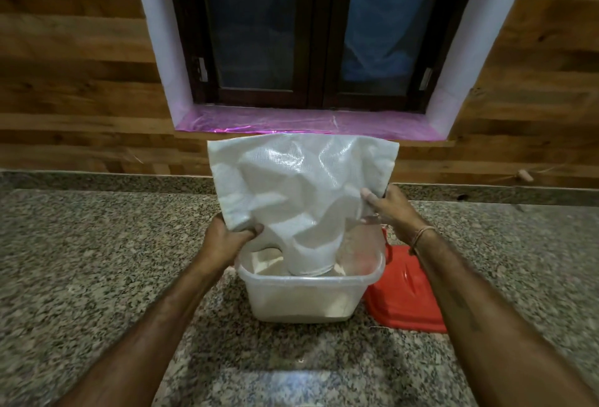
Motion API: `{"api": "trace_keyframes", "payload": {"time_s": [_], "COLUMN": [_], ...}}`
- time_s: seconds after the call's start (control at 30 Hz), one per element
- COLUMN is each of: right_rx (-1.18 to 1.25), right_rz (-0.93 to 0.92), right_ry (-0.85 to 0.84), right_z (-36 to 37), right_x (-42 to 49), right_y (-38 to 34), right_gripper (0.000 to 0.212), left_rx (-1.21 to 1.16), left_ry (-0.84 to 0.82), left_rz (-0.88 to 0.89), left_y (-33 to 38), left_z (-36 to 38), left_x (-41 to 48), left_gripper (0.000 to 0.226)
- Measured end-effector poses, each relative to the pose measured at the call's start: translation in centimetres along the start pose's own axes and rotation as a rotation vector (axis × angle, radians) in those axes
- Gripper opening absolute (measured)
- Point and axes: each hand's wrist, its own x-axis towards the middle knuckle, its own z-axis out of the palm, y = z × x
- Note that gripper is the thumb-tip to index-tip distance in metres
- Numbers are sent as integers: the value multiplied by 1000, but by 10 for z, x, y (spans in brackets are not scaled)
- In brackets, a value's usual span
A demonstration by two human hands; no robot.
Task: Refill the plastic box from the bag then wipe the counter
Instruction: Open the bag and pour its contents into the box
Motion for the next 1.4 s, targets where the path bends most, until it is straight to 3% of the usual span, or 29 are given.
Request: {"api": "trace_keyframes", "payload": {"time_s": [0.13, 0.2, 0.27, 0.37, 0.47, 0.6, 0.73, 0.8, 0.93, 1.1, 1.2, 1.27, 1.4], "right_rx": [-30, 45, -54, -169, -9, -330, -135, -91, -122, -97, -48, -37, -32], "right_rz": [-54, -52, -59, -167, -222, -157, -185, -187, -216, -220, -216, -169, -63], "right_ry": [31, -52, -153, -88, -52, -215, -99, -91, -88, -72, -38, -27, 38], "right_z": [-9, -12, -10, -7, -13, -15, -23, -22, -15, -13, -10, -7, -1], "right_x": [2, 1, -2, 1, 5, 7, 9, 9, 11, 13, 17, 20, 32], "right_y": [4, 9, 12, 6, -8, 8, 15, 13, 10, 5, 3, 1, -12], "right_gripper": [29, 30, 29, 12, 15, 15, 18, 22, 30, 37, 30, 25, 11], "left_rx": [-32, -81, -85, -109, -177, -154, -145, -120, -76, 58, -19, -88, -437], "left_ry": [-54, -19, 21, 109, 189, 202, 92, 70, 252, 308, 358, 388, 249], "left_rz": [-26, -4, 20, 20, 39, 54, 83, 93, 150, 160, 86, -13, -191], "left_y": [11, 16, 17, 21, 31, 30, 23, 25, 28, 35, 36, 37, 40], "left_z": [-6, -3, 2, 12, 19, 23, 17, 18, 19, 20, 19, 19, 8], "left_x": [4, 0, -4, -6, -3, -5, -9, -14, -16, -11, 2, 12, 31], "left_gripper": [28, 26, 18, 11, 10, 12, 37, 38, 26, 31, 36, 25, 16]}}
